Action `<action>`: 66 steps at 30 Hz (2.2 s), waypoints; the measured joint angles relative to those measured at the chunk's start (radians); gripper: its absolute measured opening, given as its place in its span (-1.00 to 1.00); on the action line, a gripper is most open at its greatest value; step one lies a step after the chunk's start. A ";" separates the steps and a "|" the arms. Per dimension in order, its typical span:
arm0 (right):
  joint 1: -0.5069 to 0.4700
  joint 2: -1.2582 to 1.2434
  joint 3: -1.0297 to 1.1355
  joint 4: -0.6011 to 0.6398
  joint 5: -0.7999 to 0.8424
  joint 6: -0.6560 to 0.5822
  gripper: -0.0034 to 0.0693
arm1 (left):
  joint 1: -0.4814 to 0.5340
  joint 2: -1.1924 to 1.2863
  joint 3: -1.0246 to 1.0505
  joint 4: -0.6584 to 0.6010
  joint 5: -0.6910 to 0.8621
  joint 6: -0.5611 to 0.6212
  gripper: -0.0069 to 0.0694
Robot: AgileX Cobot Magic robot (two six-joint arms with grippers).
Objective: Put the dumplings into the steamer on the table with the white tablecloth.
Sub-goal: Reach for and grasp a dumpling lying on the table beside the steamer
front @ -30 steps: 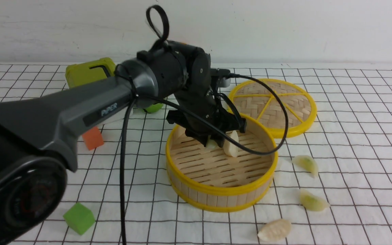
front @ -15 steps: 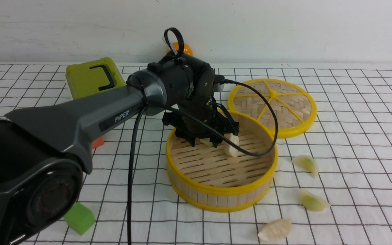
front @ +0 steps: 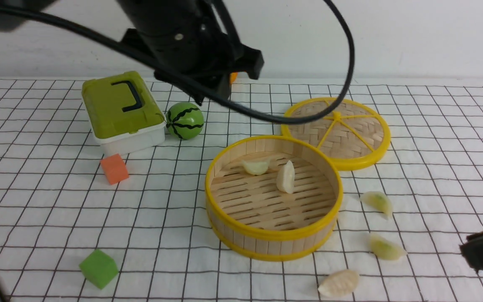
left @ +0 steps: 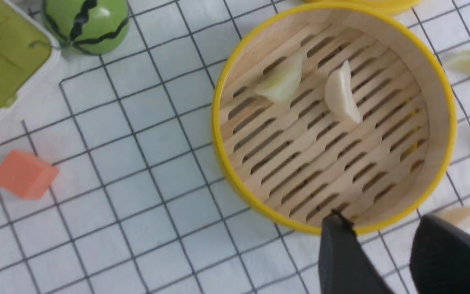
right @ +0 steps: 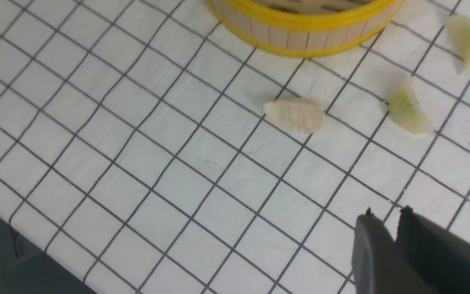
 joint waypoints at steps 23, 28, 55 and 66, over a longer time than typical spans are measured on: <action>0.209 0.462 -0.190 -0.136 0.033 -0.311 -0.94 | 0.000 -0.807 1.067 -0.099 -0.223 -0.016 -0.85; 0.209 0.576 -0.191 -0.183 0.024 -0.376 -0.64 | 0.000 -0.813 1.075 -0.101 -0.223 -0.016 -0.85; 0.210 0.884 -0.287 -0.281 -0.098 -0.524 -0.23 | 0.000 -0.813 1.079 -0.103 -0.222 0.002 -0.85; 0.222 0.830 -0.619 -0.144 0.039 -0.064 -0.23 | 0.000 -0.813 1.081 -0.102 -0.249 0.002 -0.85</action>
